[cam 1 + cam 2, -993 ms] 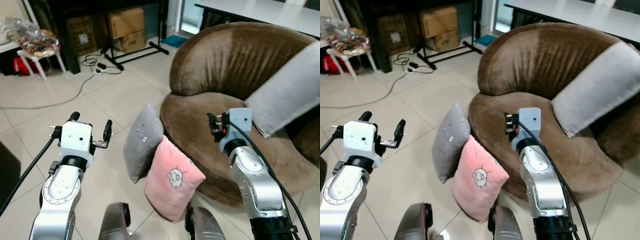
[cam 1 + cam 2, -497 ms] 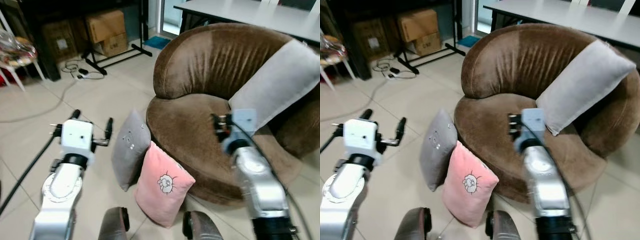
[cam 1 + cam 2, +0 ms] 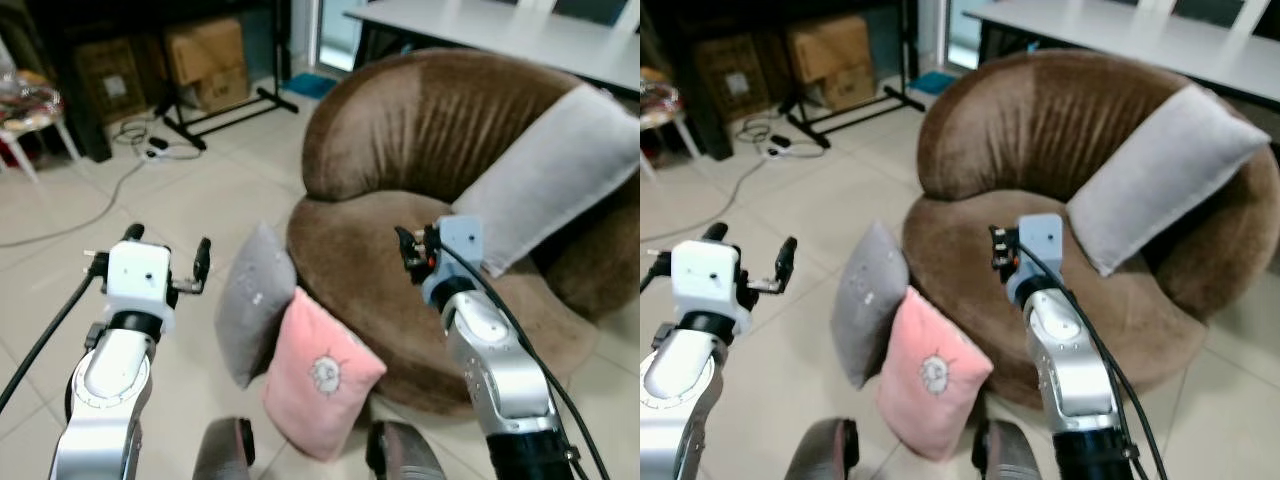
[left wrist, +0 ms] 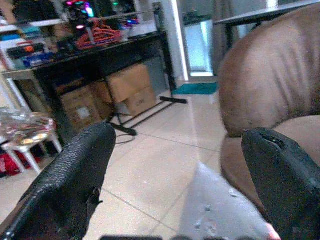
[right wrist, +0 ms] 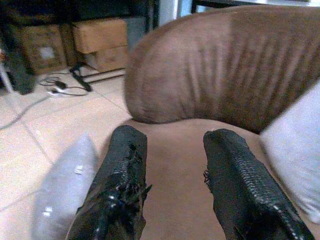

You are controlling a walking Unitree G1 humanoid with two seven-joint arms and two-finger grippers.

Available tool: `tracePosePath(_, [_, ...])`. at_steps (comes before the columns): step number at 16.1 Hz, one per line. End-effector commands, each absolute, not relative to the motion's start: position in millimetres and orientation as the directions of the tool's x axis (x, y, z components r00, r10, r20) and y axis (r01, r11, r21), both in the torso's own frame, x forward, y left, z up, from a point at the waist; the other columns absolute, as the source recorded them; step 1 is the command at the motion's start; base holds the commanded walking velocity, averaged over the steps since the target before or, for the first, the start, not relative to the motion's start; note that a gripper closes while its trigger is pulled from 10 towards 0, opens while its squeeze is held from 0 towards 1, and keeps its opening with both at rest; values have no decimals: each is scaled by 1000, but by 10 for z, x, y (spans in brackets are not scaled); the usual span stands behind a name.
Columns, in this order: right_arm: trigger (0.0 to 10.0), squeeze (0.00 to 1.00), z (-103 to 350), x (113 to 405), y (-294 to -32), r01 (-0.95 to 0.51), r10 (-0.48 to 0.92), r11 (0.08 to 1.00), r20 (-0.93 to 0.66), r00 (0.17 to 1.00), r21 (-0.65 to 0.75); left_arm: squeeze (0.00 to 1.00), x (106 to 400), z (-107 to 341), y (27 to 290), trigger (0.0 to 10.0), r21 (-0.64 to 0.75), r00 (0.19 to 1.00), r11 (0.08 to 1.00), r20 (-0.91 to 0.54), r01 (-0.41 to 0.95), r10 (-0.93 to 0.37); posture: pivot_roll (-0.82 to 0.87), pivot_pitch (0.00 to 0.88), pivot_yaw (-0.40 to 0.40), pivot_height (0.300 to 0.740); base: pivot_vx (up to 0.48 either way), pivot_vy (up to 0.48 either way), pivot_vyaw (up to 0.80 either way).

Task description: Move the pillow to the sofa from floor

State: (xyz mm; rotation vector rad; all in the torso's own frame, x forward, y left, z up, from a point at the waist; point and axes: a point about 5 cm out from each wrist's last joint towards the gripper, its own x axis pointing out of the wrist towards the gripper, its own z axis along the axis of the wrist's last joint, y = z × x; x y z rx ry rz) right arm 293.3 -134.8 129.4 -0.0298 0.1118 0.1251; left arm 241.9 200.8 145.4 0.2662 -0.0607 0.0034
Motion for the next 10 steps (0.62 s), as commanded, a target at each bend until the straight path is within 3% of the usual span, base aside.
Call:
tracePosePath(1, [10000,0,1314,2942,-1428,-96,93,995,-106,990,-24,0,2438,1456,1949,10000,256,998,967,59,13,-29,-69,0,-31,611,255,0,0])
tracePosePath(10, [10000,0,1308,2941,-1418,-93,89,995,-110,990,-26,0,2443,1454,1956,10000,253,998,967,53,22,-36,-71,0,-27,611,258,0,0])
